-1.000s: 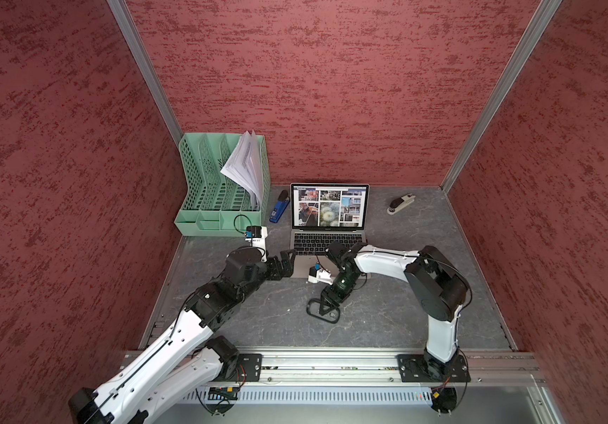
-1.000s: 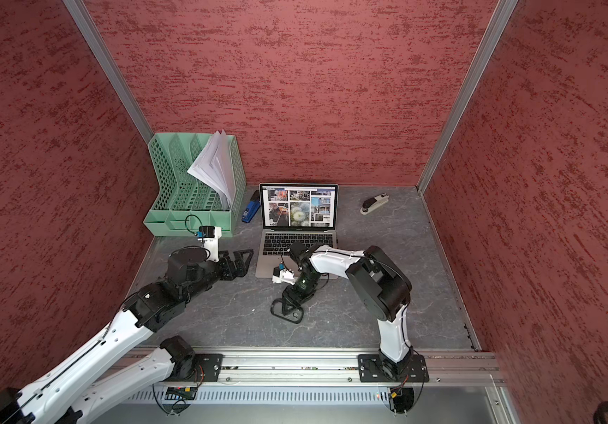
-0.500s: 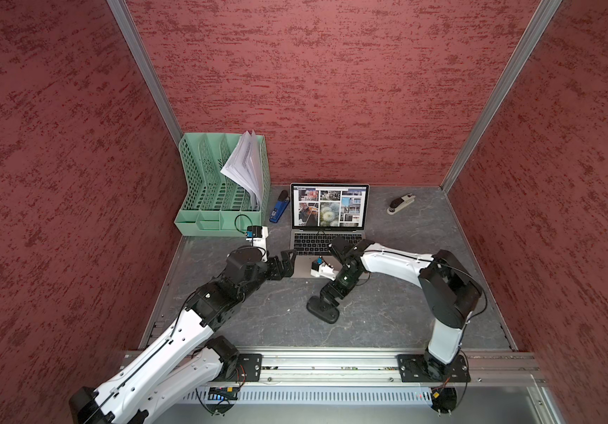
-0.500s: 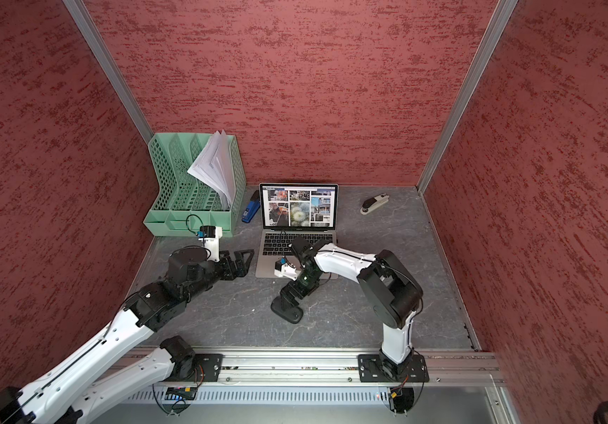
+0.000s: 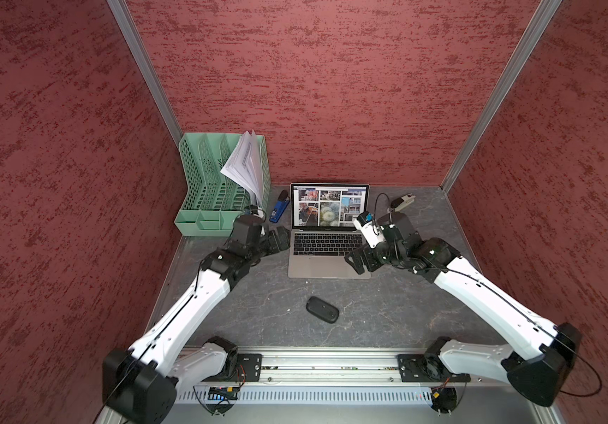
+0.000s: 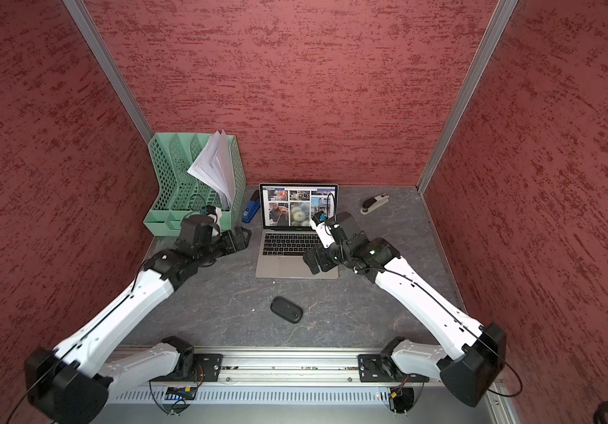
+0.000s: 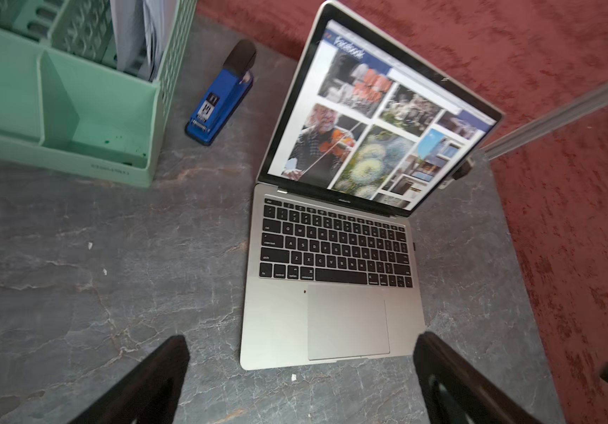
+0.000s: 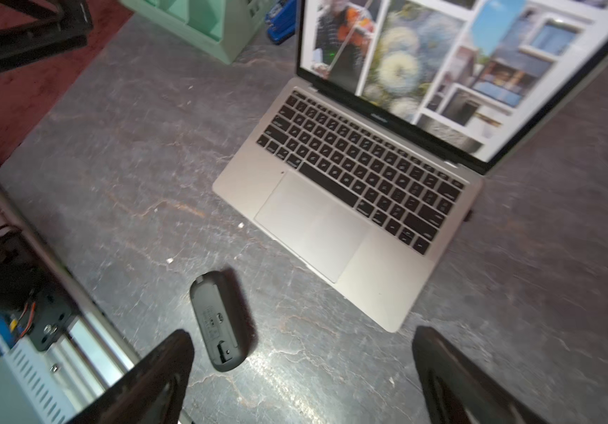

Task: Remove the wireless mouse receiver from the laptop
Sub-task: Take out the USB plug from the USB port.

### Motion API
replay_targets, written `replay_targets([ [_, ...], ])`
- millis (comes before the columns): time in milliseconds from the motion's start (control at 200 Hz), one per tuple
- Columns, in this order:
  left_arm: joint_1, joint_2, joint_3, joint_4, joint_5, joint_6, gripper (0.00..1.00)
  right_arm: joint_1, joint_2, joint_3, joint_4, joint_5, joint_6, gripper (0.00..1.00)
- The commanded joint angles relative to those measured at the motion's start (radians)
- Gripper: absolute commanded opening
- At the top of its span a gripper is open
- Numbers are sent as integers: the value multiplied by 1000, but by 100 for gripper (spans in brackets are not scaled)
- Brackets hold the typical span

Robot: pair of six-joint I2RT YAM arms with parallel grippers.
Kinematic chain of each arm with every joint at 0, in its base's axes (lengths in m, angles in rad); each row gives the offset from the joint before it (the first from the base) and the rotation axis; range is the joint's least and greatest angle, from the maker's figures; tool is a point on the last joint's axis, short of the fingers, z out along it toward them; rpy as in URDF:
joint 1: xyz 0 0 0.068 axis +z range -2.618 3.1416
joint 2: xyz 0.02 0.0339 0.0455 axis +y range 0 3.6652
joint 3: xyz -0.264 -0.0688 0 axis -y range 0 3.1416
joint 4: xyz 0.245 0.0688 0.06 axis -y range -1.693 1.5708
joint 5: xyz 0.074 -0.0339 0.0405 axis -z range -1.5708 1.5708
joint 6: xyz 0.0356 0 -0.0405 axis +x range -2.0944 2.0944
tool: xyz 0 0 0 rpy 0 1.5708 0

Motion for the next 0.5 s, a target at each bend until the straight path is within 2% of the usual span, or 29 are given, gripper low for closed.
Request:
replay_targets([
  [0,50,215,101,-160,186,-55,100,-47,21,62,-89,208,98,99],
  [105,38,381,182,-232,193,-38,100,-103,68,82,-126,255,114,98],
  [190,24,438,203,-250,161,-27,100,-141,120,74,-137,274,107,98],
  [285,16,487,224,-268,180,-42,100,-182,165,58,-129,274,114,97],
  [421,-17,596,317,-393,50,-22,98,-226,186,10,-60,309,112,96],
  [496,-25,646,351,-419,16,-2,97,-250,191,-23,-2,284,96,95],
])
